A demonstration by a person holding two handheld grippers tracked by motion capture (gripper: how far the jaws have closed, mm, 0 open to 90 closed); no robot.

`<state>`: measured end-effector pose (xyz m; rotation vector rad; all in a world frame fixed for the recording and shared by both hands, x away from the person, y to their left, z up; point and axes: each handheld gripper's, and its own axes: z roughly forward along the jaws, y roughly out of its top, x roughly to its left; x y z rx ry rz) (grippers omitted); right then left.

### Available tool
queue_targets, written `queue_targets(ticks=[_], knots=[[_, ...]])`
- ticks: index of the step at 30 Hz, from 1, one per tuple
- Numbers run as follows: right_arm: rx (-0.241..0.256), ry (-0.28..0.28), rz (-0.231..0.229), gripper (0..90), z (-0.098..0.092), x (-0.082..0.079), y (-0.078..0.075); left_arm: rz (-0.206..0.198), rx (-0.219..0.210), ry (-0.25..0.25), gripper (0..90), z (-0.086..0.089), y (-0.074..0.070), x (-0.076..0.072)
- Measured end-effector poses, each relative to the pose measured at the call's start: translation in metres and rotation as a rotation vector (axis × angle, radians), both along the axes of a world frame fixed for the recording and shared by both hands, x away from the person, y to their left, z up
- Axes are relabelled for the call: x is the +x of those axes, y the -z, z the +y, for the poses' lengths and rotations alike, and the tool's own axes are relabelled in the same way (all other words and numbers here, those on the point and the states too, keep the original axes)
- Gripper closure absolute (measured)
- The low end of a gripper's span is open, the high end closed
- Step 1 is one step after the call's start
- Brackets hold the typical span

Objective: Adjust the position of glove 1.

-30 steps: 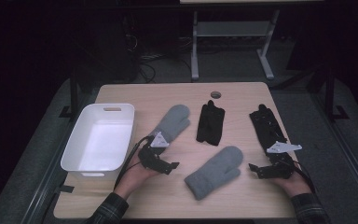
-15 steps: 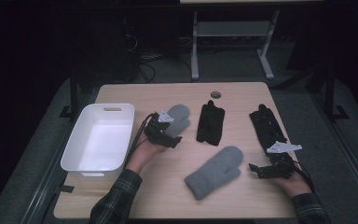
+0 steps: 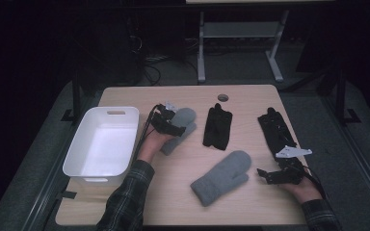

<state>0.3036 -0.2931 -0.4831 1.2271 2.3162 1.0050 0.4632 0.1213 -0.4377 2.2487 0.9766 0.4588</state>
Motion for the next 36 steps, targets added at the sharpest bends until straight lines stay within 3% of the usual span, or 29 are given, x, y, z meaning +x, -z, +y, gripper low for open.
queue_targets(ticks=[7, 12, 16, 19, 22, 24, 28, 36], knots=[[0.0, 0.0, 0.0, 10.1, 0.0, 0.0, 0.0, 0.055, -0.004, -0.013, 17.6, 0.0, 0.017, 0.009], [0.0, 0.002, 0.001, 10.1, 0.0, 0.0, 0.0, 0.073, -0.017, 0.001, 26.2, 0.0, 0.02, 0.008], [0.001, 0.001, 0.0, 10.1, 0.0, 0.0, 0.0, 0.089, -0.023, 0.017, 38.1, 0.0, 0.02, 0.007], [-0.001, 0.001, 0.0, 10.1, 0.0, 0.0, 0.0, 0.081, -0.022, 0.04, 52.3, 0.001, 0.019, 0.005], [0.0, 0.002, 0.001, 10.1, 0.0, 0.0, 0.0, 0.069, -0.025, 0.034, 66.8, 0.002, 0.017, 0.003], [0.0, 0.001, 0.001, 10.1, 0.0, 0.0, 0.0, 0.073, -0.022, 0.037, 71.7, 0.002, 0.016, 0.003], [-0.001, 0.006, 0.0, 10.1, 0.0, 0.0, 0.0, 0.086, -0.045, 0.027, 74.8, 0.004, 0.013, 0.002], [-0.001, 0.009, 0.0, 10.1, 0.0, 0.0, 0.0, 0.124, -0.089, 0.059, 75.3, 0.002, 0.001, -0.007]])
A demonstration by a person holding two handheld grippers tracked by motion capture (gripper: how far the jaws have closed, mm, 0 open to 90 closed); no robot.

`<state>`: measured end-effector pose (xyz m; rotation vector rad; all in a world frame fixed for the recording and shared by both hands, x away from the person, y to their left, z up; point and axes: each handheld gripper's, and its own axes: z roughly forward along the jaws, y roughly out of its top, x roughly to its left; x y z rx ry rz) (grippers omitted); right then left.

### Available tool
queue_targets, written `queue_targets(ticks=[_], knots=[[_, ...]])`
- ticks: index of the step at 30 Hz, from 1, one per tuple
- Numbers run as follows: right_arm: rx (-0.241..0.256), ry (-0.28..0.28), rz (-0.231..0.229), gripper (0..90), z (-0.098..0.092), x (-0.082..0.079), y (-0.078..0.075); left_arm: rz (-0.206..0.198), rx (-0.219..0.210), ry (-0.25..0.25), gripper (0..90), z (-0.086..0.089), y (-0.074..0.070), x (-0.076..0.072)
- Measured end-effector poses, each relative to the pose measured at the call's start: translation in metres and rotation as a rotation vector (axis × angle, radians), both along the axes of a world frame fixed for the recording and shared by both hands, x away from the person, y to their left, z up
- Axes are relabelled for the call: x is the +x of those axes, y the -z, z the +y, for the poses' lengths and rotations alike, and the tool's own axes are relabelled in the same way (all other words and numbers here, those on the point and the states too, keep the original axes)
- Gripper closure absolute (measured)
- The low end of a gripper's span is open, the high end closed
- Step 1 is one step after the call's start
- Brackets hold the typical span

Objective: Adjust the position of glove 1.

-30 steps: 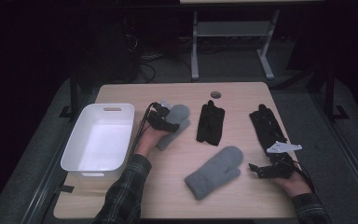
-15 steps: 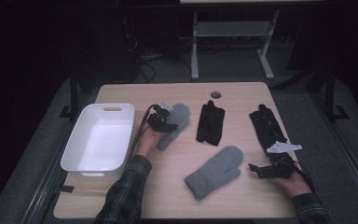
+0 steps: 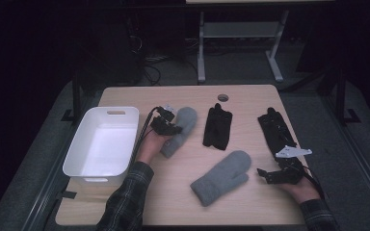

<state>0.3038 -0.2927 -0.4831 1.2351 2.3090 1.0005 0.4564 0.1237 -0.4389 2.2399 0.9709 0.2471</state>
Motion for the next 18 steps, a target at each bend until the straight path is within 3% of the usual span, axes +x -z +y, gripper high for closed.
queue_targets(ticks=[4, 18], knots=[[-0.001, 0.003, -0.002, 10.1, 0.0, 0.0, 0.0, 0.041, -0.01, 0.007, 75.3, 0.0, -0.008, -0.005], [-0.001, 0.005, -0.003, 10.1, 0.0, 0.0, 0.0, 0.087, -0.13, 0.049, 75.3, 0.003, -0.032, -0.03]])
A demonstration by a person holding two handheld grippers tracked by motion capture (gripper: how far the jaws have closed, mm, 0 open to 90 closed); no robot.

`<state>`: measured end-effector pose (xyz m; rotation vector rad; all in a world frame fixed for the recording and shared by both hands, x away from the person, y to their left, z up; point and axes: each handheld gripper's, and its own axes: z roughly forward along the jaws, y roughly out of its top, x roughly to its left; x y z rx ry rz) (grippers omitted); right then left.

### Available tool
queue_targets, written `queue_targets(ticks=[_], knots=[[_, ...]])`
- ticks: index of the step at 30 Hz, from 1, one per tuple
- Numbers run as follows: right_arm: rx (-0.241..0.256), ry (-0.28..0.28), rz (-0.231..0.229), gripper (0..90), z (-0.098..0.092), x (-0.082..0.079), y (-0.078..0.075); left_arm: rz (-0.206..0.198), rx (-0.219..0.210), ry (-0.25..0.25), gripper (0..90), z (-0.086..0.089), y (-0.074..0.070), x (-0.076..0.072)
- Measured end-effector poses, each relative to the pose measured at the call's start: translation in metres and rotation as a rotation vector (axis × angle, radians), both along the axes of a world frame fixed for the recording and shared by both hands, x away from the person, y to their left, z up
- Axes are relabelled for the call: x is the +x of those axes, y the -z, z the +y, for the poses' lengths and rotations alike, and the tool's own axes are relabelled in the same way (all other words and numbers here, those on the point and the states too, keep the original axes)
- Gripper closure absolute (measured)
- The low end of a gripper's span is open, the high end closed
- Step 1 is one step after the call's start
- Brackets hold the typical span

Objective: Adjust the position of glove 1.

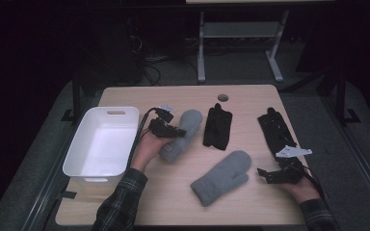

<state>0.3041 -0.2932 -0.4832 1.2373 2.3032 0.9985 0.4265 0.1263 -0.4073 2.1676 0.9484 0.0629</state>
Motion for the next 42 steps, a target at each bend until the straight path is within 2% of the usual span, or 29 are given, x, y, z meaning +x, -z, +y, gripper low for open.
queue_targets(ticks=[5, 11, 14, 16, 21, 25, 31, 38, 42], knots=[[-0.001, 0.004, 0.0, 10.1, 0.0, 0.0, 0.0, 0.009, -0.028, 0.022, 75.2, -0.002, -0.008, -0.009], [-0.001, 0.005, 0.0, 10.1, 0.0, 0.0, 0.0, 0.006, -0.008, 0.061, 75.3, -0.014, -0.016, -0.024], [-0.003, 0.024, 0.002, 10.1, -0.001, 0.0, 0.0, 0.013, -0.021, 0.091, 75.2, -0.021, -0.018, -0.032], [-0.002, 0.036, 0.003, 10.1, -0.001, 0.0, 0.0, 0.013, -0.012, 0.112, 75.2, -0.025, -0.02, -0.036], [0.0, 0.042, 0.003, 10.1, -0.001, 0.0, 0.0, 0.025, -0.023, 0.137, 75.2, -0.04, -0.024, -0.048], [-0.001, 0.042, 0.003, 10.1, -0.001, 0.0, 0.0, 0.037, -0.01, 0.152, 75.2, -0.051, -0.027, -0.055], [0.0, 0.043, 0.003, 10.3, -0.001, 0.001, 0.0, 0.034, 0.003, 0.194, 75.2, -0.07, -0.029, -0.066], [0.0, 0.04, 0.002, 10.3, -0.001, 0.001, 0.0, 0.043, 0.025, 0.255, 75.2, -0.093, -0.027, -0.08], [0.0, 0.041, 0.001, 10.3, -0.001, 0.001, 0.0, 0.049, 0.03, 0.267, 75.3, -0.104, -0.025, -0.086]])
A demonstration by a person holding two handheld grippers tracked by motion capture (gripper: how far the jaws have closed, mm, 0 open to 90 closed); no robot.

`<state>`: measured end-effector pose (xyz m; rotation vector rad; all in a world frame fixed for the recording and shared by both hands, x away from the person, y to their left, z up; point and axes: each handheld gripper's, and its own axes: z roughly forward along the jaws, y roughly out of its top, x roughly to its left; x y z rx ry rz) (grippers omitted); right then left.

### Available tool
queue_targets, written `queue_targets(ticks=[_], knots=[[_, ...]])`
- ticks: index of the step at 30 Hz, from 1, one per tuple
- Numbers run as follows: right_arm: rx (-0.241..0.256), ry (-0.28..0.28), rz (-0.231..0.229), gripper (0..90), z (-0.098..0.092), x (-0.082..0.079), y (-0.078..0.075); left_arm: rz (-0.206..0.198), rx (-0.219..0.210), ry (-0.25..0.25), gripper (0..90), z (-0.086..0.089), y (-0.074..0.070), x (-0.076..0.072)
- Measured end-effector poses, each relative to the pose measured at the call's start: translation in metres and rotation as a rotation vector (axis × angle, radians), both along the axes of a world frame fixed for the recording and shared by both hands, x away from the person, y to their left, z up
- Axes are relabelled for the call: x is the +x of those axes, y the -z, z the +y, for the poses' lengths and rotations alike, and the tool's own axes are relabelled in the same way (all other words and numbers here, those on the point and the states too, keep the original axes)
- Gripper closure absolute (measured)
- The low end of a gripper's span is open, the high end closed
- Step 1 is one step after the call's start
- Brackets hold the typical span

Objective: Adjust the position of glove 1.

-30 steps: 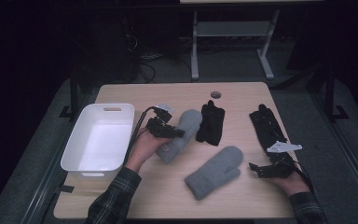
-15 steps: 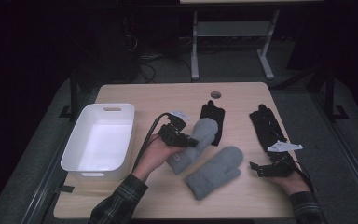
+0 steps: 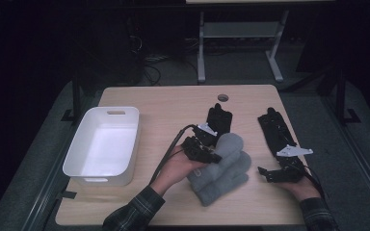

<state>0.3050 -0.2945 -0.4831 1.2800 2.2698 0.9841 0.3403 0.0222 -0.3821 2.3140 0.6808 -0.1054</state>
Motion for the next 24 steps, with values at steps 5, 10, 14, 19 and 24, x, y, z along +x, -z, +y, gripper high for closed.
queue_targets(ticks=[5, 10, 14, 19, 24], knots=[[0.0, 0.0, 0.001, 10.3, 0.0, 0.0, 0.0, 0.003, 0.017, 0.01, 75.3, -0.01, 0.002, -0.006], [0.0, 0.001, 0.001, 10.3, 0.0, 0.0, 0.0, 0.014, 0.05, 0.002, 75.3, -0.018, 0.006, -0.011], [0.001, 0.001, 0.001, 10.3, 0.0, 0.0, 0.0, 0.004, 0.066, 0.003, 75.4, -0.022, 0.007, -0.015], [0.001, 0.0, 0.001, 10.3, 0.0, 0.0, 0.0, 0.005, 0.075, 0.017, 75.3, -0.027, 0.013, -0.016], [0.001, -0.001, 0.001, 10.4, 0.0, 0.0, 0.0, 0.012, 0.084, 0.022, 74.8, -0.031, 0.019, -0.016]])
